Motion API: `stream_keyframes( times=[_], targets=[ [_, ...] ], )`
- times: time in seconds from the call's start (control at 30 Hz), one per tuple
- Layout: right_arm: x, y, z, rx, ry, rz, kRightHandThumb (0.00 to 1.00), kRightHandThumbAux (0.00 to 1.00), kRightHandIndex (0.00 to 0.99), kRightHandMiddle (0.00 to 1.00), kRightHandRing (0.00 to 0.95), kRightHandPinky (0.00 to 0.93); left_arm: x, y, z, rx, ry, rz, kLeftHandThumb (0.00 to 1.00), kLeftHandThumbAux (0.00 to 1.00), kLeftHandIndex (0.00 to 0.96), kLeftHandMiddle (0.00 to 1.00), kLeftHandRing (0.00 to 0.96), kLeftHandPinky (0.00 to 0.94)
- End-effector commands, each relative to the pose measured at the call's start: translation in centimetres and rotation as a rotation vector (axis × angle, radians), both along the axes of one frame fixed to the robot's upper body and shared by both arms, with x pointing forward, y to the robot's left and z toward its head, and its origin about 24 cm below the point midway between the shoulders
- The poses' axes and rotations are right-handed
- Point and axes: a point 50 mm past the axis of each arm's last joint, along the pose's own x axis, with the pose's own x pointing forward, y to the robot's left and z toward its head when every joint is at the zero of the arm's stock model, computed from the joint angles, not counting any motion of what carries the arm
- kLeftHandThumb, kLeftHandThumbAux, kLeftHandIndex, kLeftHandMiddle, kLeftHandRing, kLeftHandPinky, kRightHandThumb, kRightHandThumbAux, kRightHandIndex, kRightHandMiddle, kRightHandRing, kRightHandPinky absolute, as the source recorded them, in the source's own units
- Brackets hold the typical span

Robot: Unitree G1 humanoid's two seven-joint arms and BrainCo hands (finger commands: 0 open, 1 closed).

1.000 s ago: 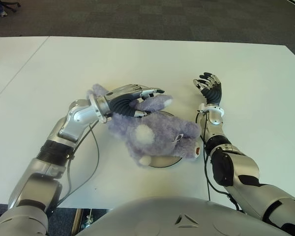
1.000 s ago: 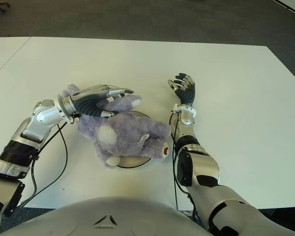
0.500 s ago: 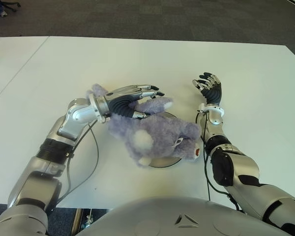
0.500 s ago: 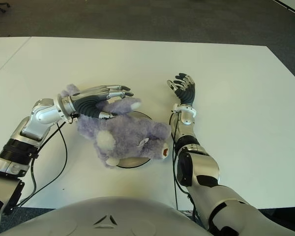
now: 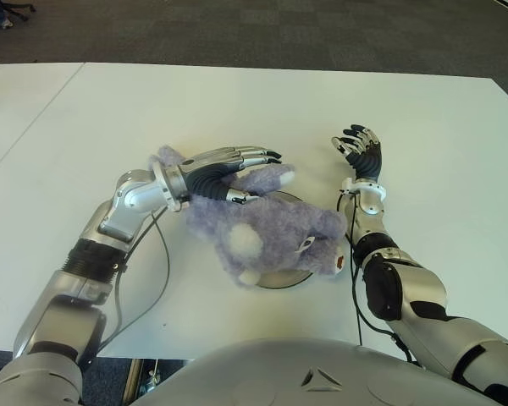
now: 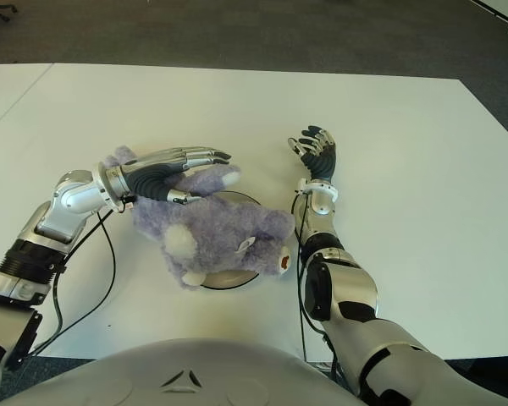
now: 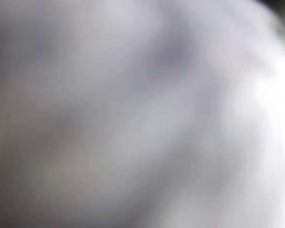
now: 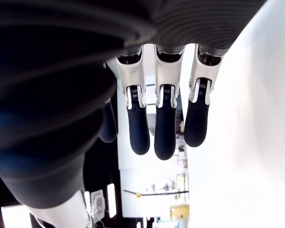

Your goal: Put the doll into the plate.

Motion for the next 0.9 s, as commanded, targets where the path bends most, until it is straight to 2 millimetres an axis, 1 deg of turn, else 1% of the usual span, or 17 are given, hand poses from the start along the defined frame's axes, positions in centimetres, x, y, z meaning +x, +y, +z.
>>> stream_keyframes(
  times=[0.03,0.27,0.4,0.43,0.5,0.73,0.9],
  targets=[
    [-10.6,1.0,-11.3,0.124,0.476,-0.056,0.171,0.850,0.277,0.336,0.356,0.355,-0.3,-0.1,-0.8,-0.007,0.064,0.002,0.236,0.220,0.000,0.000,0.000,0.000],
    [-10.6,1.1,-11.4,0.120,0.483,-0.051,0.154,0.841,0.277,0.336,0.352,0.344,-0.2,0.4,-0.2,-0.023,0.044,0.025,0.227,0.274,0.000,0.000,0.000,0.000],
    [-10.7,1.1,-11.4,0.117,0.479,-0.050,0.151,0.847,0.282,0.337,0.349,0.340,0.2,1.3,0.4,-0.029,0.011,0.064,0.201,0.317,0.000,0.000,0.000,0.000],
    [-10.7,1.2,-11.4,0.118,0.477,-0.051,0.153,0.854,0.288,0.342,0.356,0.370,0.3,1.5,0.4,-0.033,0.005,0.071,0.200,0.331,0.000,0.000,0.000,0.000],
    [-10.7,1.2,-11.4,0.121,0.475,-0.052,0.160,0.860,0.294,0.347,0.362,0.380,0.5,2.0,0.7,-0.048,-0.014,0.094,0.196,0.351,0.000,0.000,0.000,0.000],
    [-10.7,1.4,-11.4,0.113,0.486,-0.061,0.177,0.860,0.296,0.344,0.363,0.363,0.8,2.8,1.3,-0.098,-0.057,0.140,0.183,0.409,0.000,0.000,0.000,0.000],
    [-10.8,1.5,-11.4,0.102,0.487,-0.066,0.191,0.857,0.298,0.340,0.358,0.365,0.9,3.3,1.7,-0.102,-0.095,0.173,0.163,0.430,0.000,0.000,0.000,0.000]
  ],
)
